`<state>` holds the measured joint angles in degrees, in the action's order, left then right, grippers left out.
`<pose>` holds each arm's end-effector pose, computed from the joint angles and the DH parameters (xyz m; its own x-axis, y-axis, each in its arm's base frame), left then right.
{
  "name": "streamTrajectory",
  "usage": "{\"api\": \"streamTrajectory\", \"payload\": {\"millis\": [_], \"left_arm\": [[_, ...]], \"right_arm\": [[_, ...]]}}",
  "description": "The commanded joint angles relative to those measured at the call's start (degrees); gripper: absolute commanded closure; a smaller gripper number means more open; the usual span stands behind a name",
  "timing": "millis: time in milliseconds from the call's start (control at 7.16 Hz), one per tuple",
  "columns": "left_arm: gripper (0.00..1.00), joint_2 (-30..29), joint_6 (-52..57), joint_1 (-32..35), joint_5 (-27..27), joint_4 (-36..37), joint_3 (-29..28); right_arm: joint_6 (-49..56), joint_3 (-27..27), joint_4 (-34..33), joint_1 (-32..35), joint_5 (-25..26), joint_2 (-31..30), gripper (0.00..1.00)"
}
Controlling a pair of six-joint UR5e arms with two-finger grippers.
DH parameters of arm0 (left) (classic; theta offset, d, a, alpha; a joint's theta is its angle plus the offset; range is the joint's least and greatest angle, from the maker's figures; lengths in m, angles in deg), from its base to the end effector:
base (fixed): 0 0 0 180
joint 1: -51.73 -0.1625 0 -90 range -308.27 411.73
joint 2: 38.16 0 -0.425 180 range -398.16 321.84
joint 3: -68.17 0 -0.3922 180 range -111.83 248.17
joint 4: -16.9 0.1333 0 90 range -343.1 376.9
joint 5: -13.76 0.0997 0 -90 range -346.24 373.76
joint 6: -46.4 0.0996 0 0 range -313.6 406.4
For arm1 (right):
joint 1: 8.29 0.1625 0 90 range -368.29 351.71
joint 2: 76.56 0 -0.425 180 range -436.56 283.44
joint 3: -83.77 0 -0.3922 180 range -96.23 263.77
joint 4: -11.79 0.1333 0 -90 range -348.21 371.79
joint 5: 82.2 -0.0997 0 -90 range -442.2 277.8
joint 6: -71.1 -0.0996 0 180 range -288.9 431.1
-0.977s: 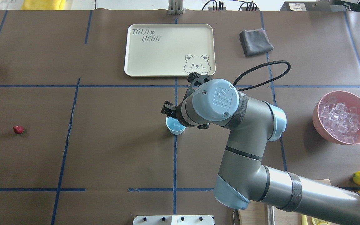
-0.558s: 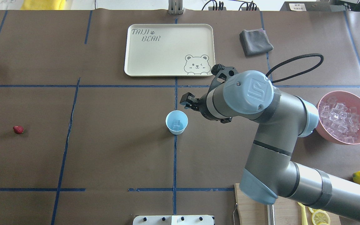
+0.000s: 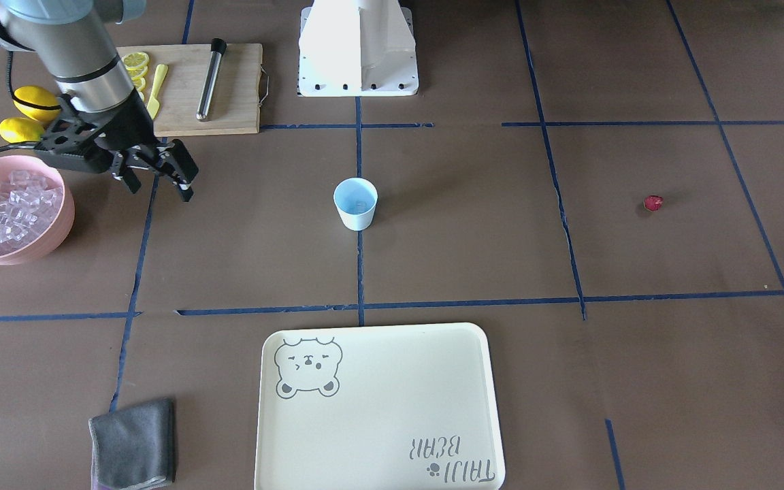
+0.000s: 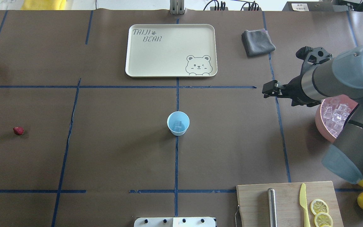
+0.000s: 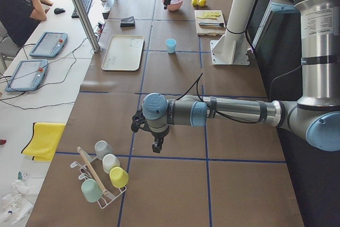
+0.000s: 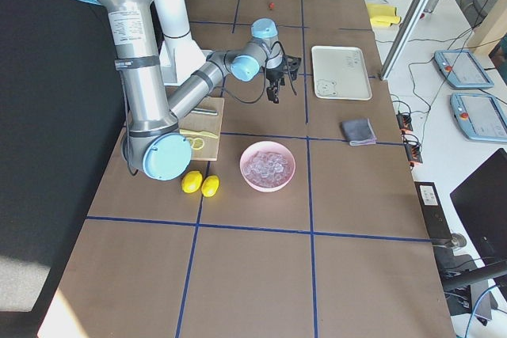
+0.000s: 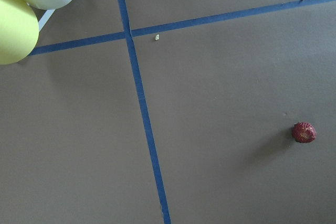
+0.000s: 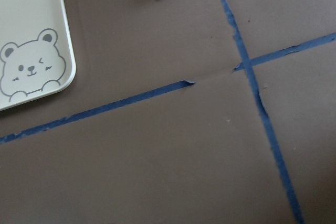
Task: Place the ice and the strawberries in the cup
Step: 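Move the right gripper back over the pink bowl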
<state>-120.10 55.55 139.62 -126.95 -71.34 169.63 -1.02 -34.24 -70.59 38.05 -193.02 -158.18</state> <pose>-0.0402 -0.4352 0.6202 0.6181 0.2037 -0.7592 -0.1368 0.9790 0.1513 -0.2841 -0.4395 0.3480 0.6278 0.2422 0.7397 -0.3288 0.9439 -0.0300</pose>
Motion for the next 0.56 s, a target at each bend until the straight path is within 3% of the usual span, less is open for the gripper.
{"api": "streamTrajectory", "payload": {"millis": [0,140,419], "left_arm": [[0.00,0.1,-0.1,0.0,0.0,0.0,0.1],[0.00,0.1,-0.1,0.0,0.0,0.0,0.1],[0.00,0.1,-0.1,0.0,0.0,0.0,0.1]], "right_arm": [[15.1,0.1,0.1,8.1,-5.5,-7.9,0.03],[21.6,0.3,0.1,10.1,-5.5,-11.2,0.03],[24.0,5.6,0.1,11.3,-5.7,-11.8,0.03]]}}
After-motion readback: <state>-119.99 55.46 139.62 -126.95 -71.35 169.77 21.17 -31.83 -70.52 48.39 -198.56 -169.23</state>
